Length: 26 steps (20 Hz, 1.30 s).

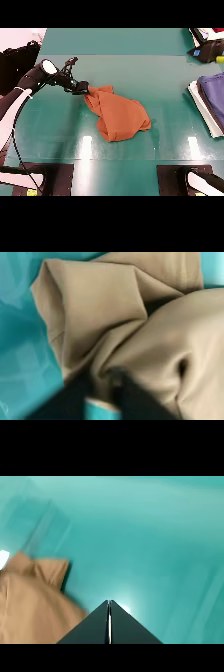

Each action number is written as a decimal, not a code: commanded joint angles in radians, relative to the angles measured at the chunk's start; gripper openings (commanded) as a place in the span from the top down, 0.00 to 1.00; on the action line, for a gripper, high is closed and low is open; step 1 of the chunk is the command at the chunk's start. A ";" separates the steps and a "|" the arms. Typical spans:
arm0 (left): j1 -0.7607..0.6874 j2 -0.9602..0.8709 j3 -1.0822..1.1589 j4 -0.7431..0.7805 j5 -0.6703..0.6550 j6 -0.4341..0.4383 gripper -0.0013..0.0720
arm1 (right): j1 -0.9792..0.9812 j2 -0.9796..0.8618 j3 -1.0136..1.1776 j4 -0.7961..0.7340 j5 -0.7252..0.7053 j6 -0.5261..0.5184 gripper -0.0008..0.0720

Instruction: Fold the shirts.

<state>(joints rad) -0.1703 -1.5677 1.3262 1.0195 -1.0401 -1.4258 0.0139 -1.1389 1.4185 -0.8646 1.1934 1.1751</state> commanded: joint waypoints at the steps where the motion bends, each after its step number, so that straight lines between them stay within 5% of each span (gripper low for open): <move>1: 0.003 -0.012 0.018 -0.022 0.003 0.011 0.95 | 0.001 0.000 -0.136 -0.003 0.067 0.014 0.97; 4: 0.003 -0.010 0.072 -0.022 -0.031 0.018 0.95 | 0.001 -0.002 -0.340 -0.002 0.073 0.014 0.91; 6: 0.003 -0.010 0.095 -0.024 -0.042 0.020 0.95 | 0.001 -0.003 -0.491 0.000 0.070 0.015 0.35; 7: 0.003 -0.010 0.097 -0.026 -0.042 0.020 0.95 | 0.001 -0.003 -0.559 0.001 0.063 0.027 0.35; 13: 0.003 -0.010 0.097 -0.034 -0.028 0.019 0.95 | 0.059 -0.003 -0.801 0.035 -0.017 0.048 0.37; 19: 0.003 -0.010 0.097 -0.040 -0.034 0.020 0.95 | 0.205 -0.098 -0.772 0.079 -0.092 0.049 0.40; 23: 0.003 0.003 0.097 -0.031 -0.060 0.019 0.95 | 0.243 -0.207 -0.681 0.077 -0.087 0.046 0.90; 26: 0.003 0.103 0.116 0.004 -0.042 0.020 0.95 | 0.231 -0.161 -0.598 0.076 -0.080 0.047 0.97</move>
<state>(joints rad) -0.1684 -1.5280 1.4292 0.9936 -1.0897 -1.4063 0.2405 -1.3079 0.7555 -0.7898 1.1099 1.2236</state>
